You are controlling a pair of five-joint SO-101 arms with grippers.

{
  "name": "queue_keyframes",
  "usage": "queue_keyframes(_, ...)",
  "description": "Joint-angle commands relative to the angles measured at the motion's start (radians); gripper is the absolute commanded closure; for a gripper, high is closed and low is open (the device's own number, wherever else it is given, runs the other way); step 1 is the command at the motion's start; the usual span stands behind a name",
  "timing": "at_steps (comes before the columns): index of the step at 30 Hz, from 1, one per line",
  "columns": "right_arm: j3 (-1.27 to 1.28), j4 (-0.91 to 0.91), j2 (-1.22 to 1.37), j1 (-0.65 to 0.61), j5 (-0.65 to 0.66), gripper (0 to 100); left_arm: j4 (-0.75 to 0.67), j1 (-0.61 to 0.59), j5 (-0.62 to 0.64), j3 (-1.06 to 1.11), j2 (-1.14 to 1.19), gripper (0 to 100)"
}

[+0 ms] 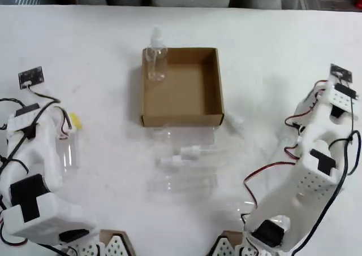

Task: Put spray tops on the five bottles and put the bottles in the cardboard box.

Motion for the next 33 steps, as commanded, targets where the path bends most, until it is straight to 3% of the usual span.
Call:
queue_keyframes(1, -0.055, 0.041, -0.045, -0.036, -0.009, 98.2, 0.012, 0.016, -0.009, -0.044, -0.01, 83)
queue_keyframes(15, 0.064, 0.26, -0.395, -0.053, -0.011, 97.5, 0.012, 0.018, -0.009, -0.046, -0.008, 83)
queue_keyframes(21, 0.327, 0.093, -0.553, -0.068, -0.086, 88.9, 0.012, 0.018, -0.009, -0.044, -0.008, 83)
queue_keyframes(27, 0.519, -0.113, -0.619, -0.097, -0.229, 90.2, 0.012, 0.018, -0.009, -0.043, -0.008, 83)
queue_keyframes(33, 0.555, -0.214, -0.57, -0.097, -0.259, 90.1, 0.012, 0.018, -0.009, -0.043, -0.01, 83)
